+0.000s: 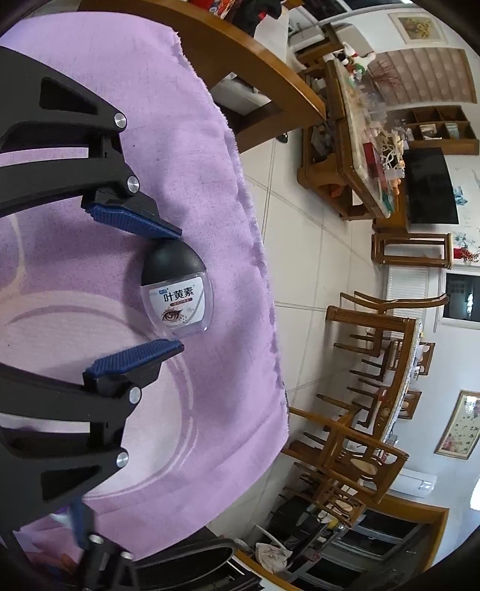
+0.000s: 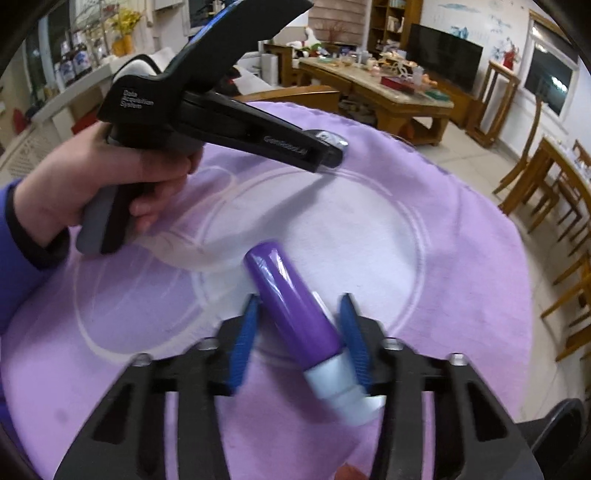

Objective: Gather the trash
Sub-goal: 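Grasp the black eye-drop bottle with the left tool while the right tool grasps the purple marker, then carry the eye-drop bottle and purple marker over the black bin and open both tools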

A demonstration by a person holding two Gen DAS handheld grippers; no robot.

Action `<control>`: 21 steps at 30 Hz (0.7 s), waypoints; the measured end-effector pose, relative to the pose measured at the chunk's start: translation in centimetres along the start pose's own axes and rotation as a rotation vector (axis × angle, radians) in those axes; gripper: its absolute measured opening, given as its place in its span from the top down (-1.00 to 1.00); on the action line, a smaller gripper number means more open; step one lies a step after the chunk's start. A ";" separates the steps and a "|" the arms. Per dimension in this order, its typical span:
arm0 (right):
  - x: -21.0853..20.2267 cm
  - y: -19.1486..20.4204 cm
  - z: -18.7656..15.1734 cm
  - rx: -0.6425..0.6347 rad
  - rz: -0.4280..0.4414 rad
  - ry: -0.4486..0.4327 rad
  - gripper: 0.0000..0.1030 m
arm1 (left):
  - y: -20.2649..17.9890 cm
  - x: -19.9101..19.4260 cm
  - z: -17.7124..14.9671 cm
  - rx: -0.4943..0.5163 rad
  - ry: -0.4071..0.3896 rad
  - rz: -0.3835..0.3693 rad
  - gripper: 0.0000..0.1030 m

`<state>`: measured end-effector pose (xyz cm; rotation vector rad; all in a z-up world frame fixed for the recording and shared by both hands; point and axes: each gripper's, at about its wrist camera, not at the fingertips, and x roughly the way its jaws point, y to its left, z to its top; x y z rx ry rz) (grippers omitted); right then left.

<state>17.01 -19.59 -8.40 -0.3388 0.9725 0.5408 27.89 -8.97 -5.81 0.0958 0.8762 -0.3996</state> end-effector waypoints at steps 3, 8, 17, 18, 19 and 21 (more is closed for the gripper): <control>0.0 0.4 0.0 0.015 0.010 0.007 0.44 | 0.3 -0.2 -0.1 -0.012 -0.006 -0.006 -0.05; -2.0 0.5 -0.3 0.143 0.070 -0.042 0.51 | 0.5 -1.5 -0.7 -0.031 -0.025 -0.032 -0.05; -9.9 -2.8 -3.7 0.454 0.158 -0.302 0.50 | -3.8 -8.4 -1.5 0.026 -0.151 -0.070 -0.05; -11.0 -3.2 -4.3 0.481 0.157 -0.334 0.50 | -5.0 -9.4 -1.7 0.035 -0.170 -0.086 -0.05; -12.4 -3.7 -5.2 0.512 0.153 -0.374 0.50 | -6.0 -10.0 -1.8 0.043 -0.183 -0.099 -0.05; -15.1 -4.6 -6.9 0.572 0.133 -0.445 0.50 | -8.2 -11.0 -1.9 0.058 -0.204 -0.127 -0.05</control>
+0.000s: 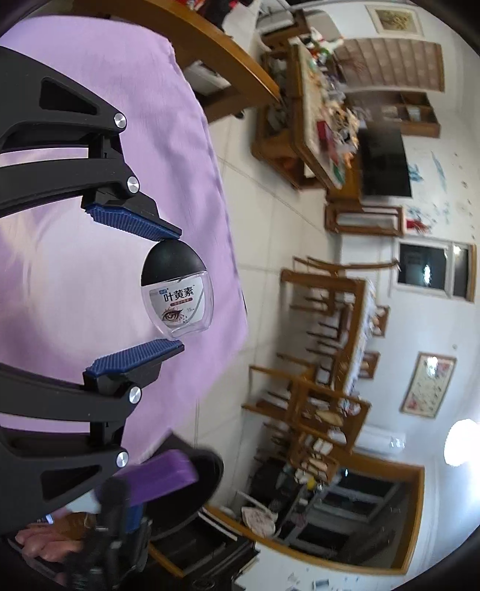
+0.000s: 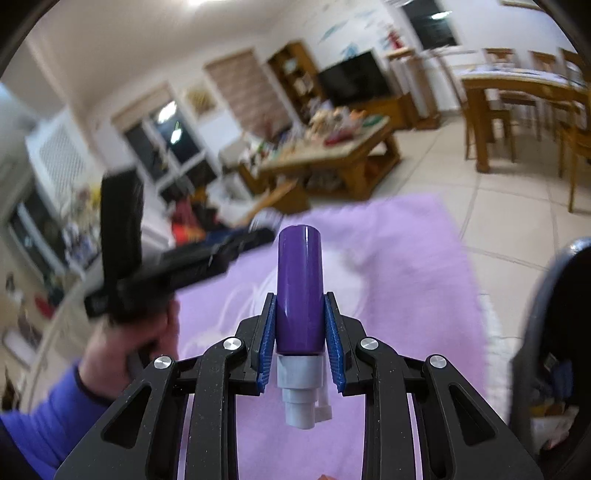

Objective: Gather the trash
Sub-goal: 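Carry the eye-drop bottle and purple marker over the black bin and open both tools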

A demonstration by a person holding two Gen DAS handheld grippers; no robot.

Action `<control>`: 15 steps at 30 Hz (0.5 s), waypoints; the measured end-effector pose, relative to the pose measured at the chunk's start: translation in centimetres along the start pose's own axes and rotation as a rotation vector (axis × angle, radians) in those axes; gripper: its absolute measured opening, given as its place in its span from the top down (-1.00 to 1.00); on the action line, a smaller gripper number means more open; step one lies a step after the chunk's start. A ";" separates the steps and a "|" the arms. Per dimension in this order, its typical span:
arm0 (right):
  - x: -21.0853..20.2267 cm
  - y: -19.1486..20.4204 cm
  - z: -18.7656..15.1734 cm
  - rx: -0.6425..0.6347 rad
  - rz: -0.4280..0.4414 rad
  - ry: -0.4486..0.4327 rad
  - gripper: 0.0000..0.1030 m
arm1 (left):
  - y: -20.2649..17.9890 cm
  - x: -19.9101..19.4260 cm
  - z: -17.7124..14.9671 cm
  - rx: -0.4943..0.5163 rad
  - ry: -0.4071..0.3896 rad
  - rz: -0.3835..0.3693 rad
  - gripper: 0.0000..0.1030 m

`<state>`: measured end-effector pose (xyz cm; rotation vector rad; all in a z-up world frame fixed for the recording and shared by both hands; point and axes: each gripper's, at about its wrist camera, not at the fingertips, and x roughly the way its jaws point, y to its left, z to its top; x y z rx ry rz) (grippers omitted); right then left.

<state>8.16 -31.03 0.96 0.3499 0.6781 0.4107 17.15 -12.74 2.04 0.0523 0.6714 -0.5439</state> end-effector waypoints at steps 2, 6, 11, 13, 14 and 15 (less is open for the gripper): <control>-2.6 -1.2 0.1 0.038 -0.016 -0.055 0.50 | -2.1 -0.3 0.1 0.020 -0.013 -0.025 -0.05; -8.7 -4.5 0.2 0.105 -0.066 -0.161 0.50 | -7.2 -0.2 0.2 0.067 -0.018 -0.100 -0.05; -15.3 -9.5 -0.5 0.194 -0.116 -0.259 0.50 | -13.6 1.2 0.4 0.120 -0.005 -0.178 -0.05; -17.6 -11.6 -0.9 0.229 -0.134 -0.291 0.50 | -16.0 2.0 0.2 0.138 0.004 -0.205 -0.05; -18.7 -12.7 -1.2 0.243 -0.154 -0.306 0.50 | -16.9 2.4 0.1 0.144 0.008 -0.216 -0.05; -19.7 -13.7 -1.4 0.257 -0.179 -0.319 0.50 | -17.8 2.8 0.0 0.150 0.012 -0.226 -0.05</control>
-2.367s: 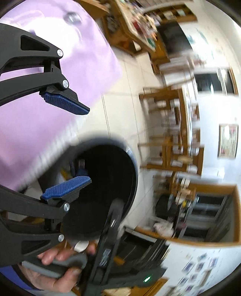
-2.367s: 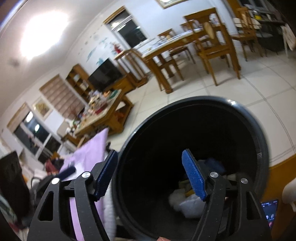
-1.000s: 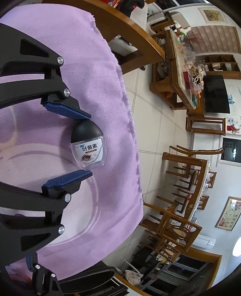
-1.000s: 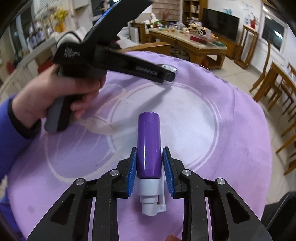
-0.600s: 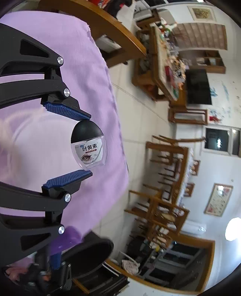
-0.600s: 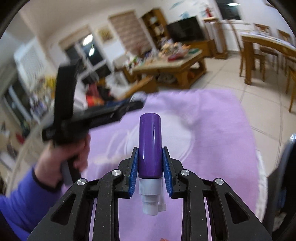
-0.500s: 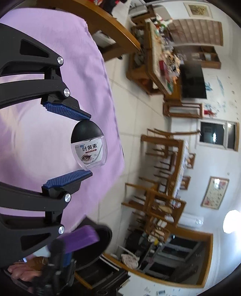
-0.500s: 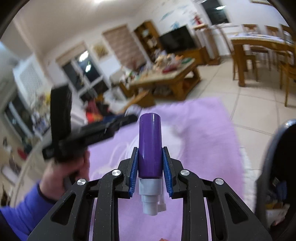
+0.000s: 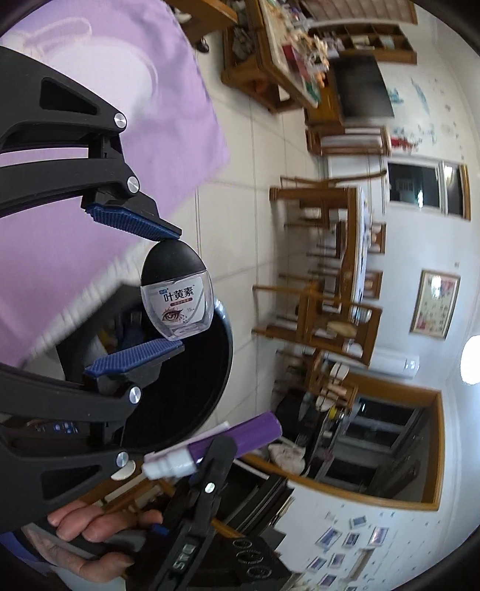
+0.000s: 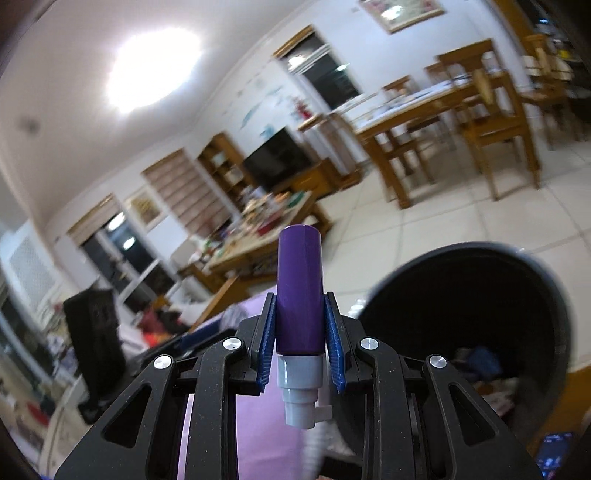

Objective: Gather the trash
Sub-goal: 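Carry the eye-drop bottle and purple marker over the black bin and open both tools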

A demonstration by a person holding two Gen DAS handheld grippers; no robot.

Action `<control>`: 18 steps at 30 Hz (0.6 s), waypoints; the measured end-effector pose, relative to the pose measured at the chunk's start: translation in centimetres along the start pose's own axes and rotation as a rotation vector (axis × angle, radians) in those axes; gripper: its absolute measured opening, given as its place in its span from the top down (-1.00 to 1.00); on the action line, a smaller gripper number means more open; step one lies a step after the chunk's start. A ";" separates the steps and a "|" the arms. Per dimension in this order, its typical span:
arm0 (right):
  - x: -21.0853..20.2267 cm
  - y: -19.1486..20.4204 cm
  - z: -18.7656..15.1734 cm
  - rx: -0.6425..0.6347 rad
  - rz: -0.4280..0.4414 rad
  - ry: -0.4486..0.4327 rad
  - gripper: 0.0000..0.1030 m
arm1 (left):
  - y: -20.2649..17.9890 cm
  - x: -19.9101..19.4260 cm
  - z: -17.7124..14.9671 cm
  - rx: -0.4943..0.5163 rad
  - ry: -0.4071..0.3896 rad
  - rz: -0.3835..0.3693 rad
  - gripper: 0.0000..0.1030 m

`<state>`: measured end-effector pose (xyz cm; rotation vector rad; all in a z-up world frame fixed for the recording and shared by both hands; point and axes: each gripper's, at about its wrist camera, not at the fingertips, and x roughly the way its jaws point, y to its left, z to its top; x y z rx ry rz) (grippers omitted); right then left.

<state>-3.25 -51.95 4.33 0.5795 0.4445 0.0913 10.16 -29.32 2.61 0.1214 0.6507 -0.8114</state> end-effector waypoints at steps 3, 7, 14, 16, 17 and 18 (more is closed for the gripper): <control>-2.3 -3.8 0.6 0.049 -0.054 -0.031 0.50 | -2.7 2.1 0.1 0.023 0.016 -0.028 -0.05; -4.2 -8.9 0.6 0.115 -0.100 -0.060 0.50 | -6.1 5.1 -0.5 0.050 0.046 -0.059 -0.05; -3.8 -12.9 -0.2 0.151 -0.131 -0.058 0.50 | -9.9 8.9 -2.5 0.073 0.106 -0.060 -0.05; -3.5 -13.6 -0.6 0.155 -0.132 -0.051 0.50 | -10.5 9.7 -2.7 0.078 0.119 -0.060 -0.05; -3.2 -13.8 -0.8 0.158 -0.131 -0.045 0.50 | -10.7 9.9 -2.8 0.079 0.123 -0.062 -0.05; -3.0 -14.2 -0.9 0.161 -0.130 -0.041 0.50 | -10.6 9.9 -3.0 0.081 0.125 -0.061 -0.05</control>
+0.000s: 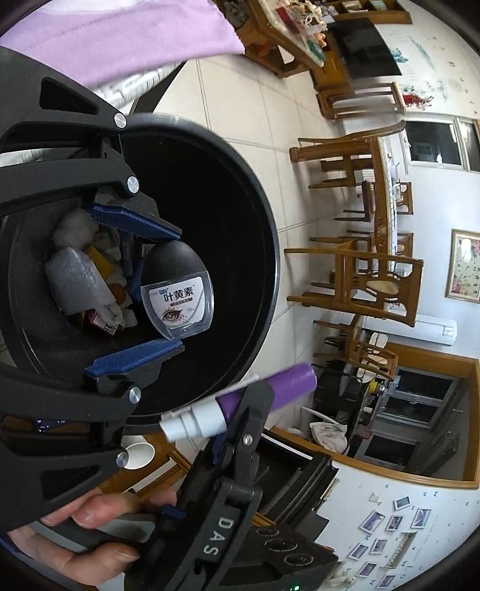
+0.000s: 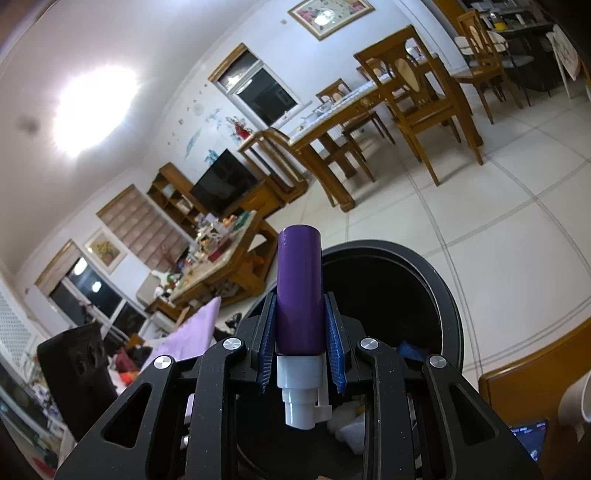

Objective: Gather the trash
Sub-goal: 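Carry the eye-drop bottle and purple marker over the black bin and open both tools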

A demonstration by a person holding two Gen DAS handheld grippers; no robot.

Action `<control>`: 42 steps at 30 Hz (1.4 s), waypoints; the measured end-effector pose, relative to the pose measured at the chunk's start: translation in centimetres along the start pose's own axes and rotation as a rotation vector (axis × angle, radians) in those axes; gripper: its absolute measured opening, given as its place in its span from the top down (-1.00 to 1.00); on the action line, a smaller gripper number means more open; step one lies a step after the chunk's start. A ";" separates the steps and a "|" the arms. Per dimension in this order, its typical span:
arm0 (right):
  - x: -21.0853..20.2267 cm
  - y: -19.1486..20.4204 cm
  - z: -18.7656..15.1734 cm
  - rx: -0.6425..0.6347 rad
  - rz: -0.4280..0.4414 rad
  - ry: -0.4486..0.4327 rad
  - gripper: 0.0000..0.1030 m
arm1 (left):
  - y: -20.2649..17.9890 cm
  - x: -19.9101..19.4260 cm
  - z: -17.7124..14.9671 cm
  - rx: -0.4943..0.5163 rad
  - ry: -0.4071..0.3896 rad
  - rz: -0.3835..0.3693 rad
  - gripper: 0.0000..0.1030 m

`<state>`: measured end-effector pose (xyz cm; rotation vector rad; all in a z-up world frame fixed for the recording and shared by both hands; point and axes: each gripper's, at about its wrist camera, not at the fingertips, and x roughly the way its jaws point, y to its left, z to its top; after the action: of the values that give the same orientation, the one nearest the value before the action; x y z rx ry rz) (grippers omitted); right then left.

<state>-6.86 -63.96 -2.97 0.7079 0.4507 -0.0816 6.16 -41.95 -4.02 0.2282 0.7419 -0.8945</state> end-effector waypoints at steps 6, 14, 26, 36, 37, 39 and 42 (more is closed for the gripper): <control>1.9 0.4 -0.7 0.010 -0.015 0.009 0.50 | -0.9 1.0 0.0 0.012 0.012 0.001 -0.05; 3.7 -0.2 -1.2 0.023 -0.041 0.031 0.50 | -1.5 1.8 -0.4 0.004 0.033 0.003 -0.05; 6.1 0.1 -1.4 0.023 -0.057 0.056 0.50 | -2.0 2.7 -0.5 -0.005 0.063 0.008 -0.06; 6.5 0.2 -1.8 0.015 -0.060 0.059 0.46 | -2.2 3.2 -0.4 -0.007 0.090 0.020 -0.08; 6.6 0.2 -1.9 0.015 -0.053 0.058 0.39 | -2.2 3.2 -0.4 -0.008 0.091 0.021 -0.08; 6.6 0.4 -2.1 0.017 -0.032 0.055 0.25 | -2.2 3.2 -0.3 -0.010 0.093 0.025 -0.12; 6.6 0.7 -2.0 0.006 -0.031 0.055 0.08 | -2.3 2.8 -0.3 -0.018 0.086 0.036 -0.32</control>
<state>-1.52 -61.62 -6.71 0.7105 0.5146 -0.0924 5.41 -44.99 -5.86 0.2648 0.8222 -0.8478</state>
